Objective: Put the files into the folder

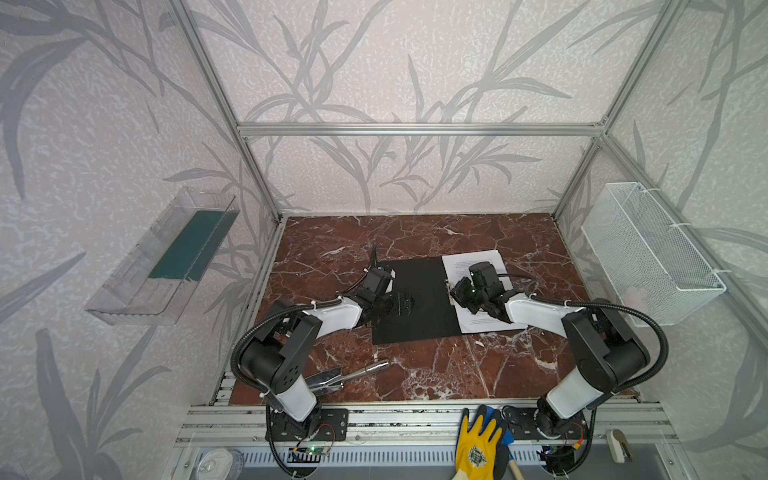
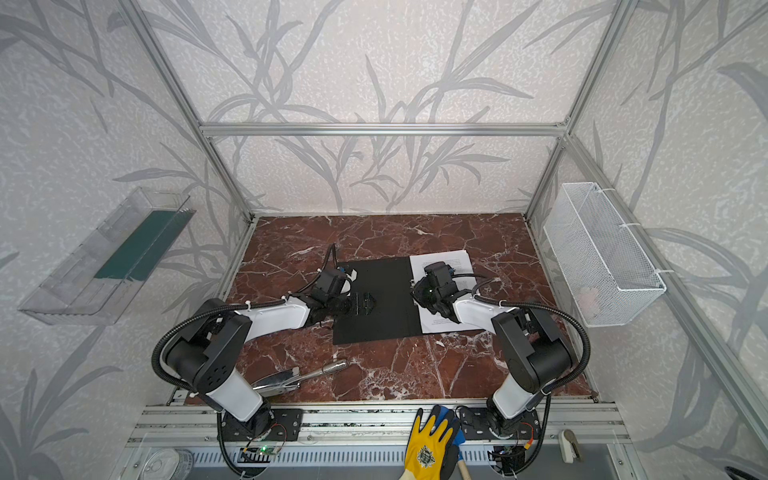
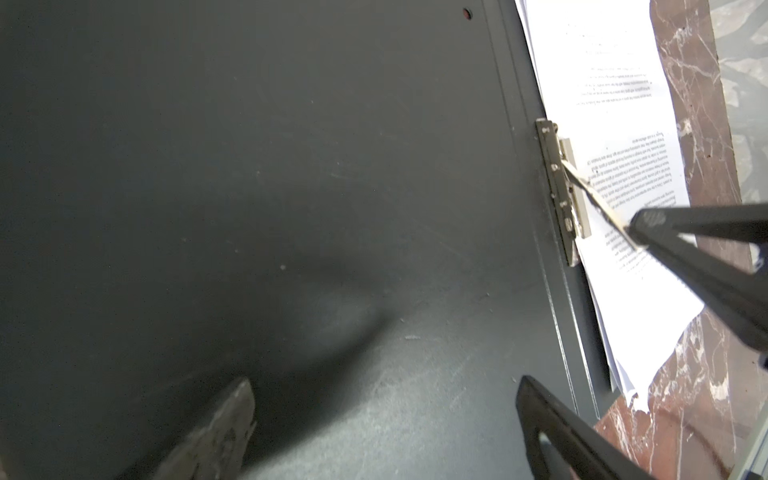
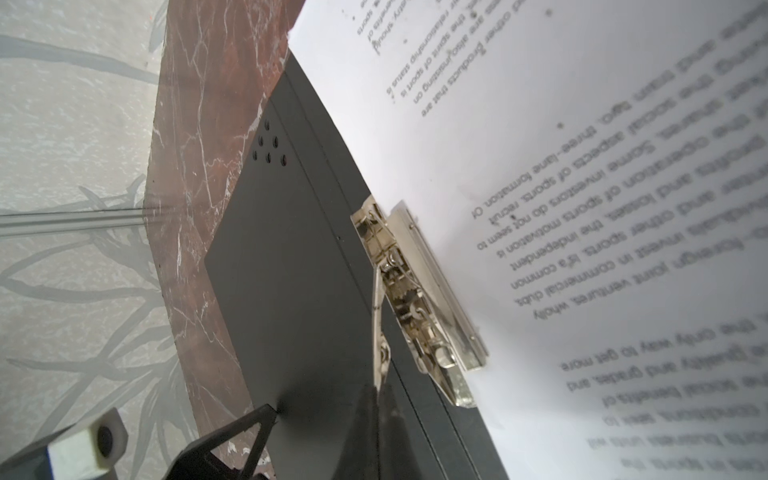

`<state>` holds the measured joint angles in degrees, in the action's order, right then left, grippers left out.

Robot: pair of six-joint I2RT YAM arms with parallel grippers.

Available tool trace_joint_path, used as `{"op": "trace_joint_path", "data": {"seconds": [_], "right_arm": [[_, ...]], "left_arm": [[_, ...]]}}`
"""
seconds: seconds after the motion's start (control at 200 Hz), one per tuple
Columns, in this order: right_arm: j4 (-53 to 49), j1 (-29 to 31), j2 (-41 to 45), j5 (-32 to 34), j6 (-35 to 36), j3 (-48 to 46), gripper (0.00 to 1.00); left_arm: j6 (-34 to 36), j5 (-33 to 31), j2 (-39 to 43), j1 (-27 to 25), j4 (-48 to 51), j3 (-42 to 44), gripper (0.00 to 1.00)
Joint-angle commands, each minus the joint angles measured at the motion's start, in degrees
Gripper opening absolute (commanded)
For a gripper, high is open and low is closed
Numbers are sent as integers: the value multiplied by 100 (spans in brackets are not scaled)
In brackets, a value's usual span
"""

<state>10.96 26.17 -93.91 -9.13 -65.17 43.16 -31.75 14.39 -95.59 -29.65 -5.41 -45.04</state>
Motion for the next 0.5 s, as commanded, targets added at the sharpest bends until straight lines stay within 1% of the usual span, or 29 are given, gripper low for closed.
{"op": "trace_joint_path", "data": {"seconds": [0.0,0.09,0.2,0.385,0.495], "right_arm": [[52,-101,-65,-65,410,-524,0],[230,-198,-199,-82,540,-738,0],[258,-214,-285,64,752,-883,0],[8,-201,-355,594,1204,-1032,0],[41,-162,-356,902,1354,-1218,0]], "left_arm": [[-280,-297,-386,81,765,138,99],[-369,-382,-468,145,814,133,99],[-446,-427,-613,233,875,109,99],[-522,-315,-766,340,842,104,99],[-552,-209,-843,355,789,99,99]]}}
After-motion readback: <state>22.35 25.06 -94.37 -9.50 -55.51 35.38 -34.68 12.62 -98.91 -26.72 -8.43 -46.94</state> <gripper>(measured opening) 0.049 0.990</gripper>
